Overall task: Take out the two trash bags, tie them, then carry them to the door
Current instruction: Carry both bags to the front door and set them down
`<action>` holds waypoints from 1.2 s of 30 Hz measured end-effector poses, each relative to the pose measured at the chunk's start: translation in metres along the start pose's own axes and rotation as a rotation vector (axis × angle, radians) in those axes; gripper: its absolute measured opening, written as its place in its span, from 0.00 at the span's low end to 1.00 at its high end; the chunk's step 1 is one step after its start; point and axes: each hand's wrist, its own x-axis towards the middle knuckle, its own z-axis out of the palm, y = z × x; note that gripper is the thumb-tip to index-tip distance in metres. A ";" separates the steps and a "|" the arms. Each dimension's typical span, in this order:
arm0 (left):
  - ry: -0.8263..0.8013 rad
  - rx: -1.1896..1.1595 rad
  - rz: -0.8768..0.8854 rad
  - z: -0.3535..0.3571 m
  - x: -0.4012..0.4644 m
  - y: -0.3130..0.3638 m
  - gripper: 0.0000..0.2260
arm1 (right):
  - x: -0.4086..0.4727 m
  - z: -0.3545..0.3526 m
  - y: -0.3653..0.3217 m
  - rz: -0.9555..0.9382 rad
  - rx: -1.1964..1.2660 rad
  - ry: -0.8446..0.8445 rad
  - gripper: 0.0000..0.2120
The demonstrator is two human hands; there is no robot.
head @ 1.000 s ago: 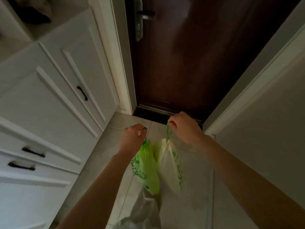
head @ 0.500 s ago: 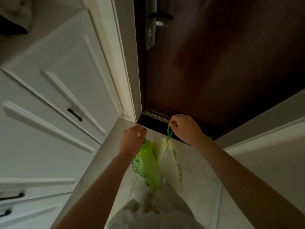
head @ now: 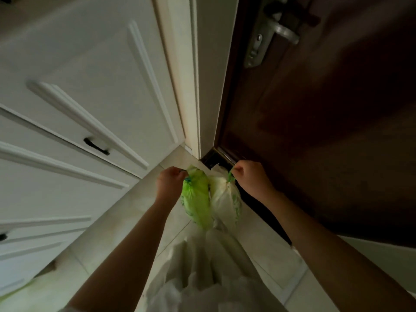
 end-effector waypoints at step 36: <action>0.006 0.049 -0.100 0.118 0.289 -0.062 0.07 | 0.332 0.153 0.057 0.548 0.461 0.182 0.14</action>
